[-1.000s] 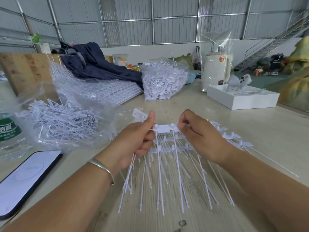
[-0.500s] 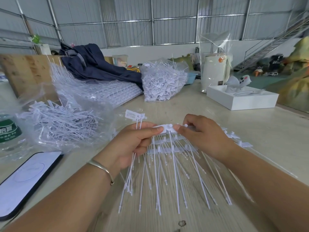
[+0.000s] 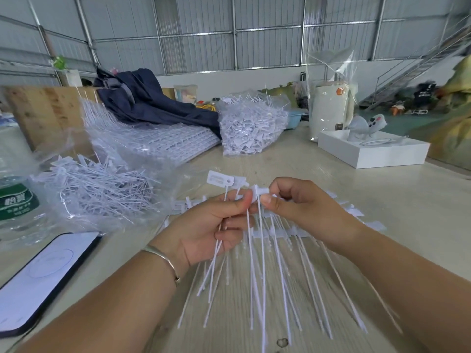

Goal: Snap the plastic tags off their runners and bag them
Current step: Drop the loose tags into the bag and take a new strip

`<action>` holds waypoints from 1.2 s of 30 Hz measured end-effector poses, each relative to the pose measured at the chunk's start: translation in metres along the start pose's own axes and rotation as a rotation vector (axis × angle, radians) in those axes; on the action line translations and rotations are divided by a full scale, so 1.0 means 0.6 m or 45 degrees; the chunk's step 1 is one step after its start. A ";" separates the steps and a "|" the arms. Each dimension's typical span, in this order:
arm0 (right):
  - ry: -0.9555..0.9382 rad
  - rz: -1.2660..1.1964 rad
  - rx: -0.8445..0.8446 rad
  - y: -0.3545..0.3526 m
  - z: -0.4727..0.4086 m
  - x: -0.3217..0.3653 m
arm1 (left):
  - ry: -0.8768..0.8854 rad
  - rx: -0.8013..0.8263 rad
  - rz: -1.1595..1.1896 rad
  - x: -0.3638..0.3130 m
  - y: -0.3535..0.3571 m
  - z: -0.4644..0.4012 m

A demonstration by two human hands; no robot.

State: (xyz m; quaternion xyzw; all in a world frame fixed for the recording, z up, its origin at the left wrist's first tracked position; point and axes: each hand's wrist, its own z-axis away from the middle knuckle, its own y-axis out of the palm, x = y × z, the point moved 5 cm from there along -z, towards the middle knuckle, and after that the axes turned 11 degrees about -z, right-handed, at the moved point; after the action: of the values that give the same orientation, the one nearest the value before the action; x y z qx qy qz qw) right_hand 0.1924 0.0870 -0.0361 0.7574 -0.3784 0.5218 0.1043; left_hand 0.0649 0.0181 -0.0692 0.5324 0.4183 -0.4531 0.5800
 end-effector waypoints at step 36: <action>0.111 0.015 -0.159 -0.054 -0.008 -0.004 | 0.071 -0.467 -1.116 -0.017 -0.041 -0.002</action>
State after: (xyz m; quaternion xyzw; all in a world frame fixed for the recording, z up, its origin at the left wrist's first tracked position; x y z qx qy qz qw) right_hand 0.2108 0.1132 -0.0287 0.7237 -0.4097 0.5304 0.1646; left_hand 0.0384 0.0197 -0.0656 0.2063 0.6920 -0.5592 0.4073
